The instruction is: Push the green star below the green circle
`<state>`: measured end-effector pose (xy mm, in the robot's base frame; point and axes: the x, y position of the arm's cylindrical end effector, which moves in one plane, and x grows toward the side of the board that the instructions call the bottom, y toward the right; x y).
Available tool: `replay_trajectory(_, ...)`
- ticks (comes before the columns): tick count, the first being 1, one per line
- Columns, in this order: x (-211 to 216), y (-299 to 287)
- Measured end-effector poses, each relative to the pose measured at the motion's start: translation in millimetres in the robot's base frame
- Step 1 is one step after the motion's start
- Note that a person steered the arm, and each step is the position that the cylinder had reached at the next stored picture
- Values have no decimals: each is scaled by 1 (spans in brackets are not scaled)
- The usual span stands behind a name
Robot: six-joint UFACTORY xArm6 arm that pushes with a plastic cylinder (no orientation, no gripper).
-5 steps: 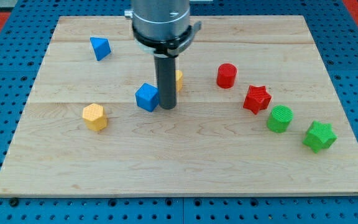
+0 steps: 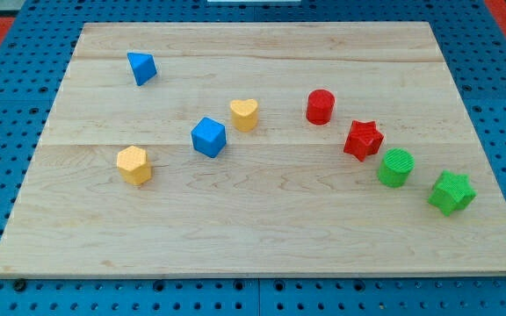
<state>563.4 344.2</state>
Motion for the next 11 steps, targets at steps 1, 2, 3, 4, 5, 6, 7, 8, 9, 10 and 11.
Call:
replay_trajectory(1,-32,-1)
replay_trajectory(2,-47,-12)
replay_trajectory(3,-21,-32)
replay_trajectory(4,-6,-75)
replay_trajectory(5,2,-133)
replay_trajectory(6,13,-156)
replay_trajectory(7,8,-133)
replay_trajectory(8,-34,-54)
replay_trajectory(9,-65,-25)
replay_trajectory(10,-64,-79)
replay_trajectory(11,-40,-128)
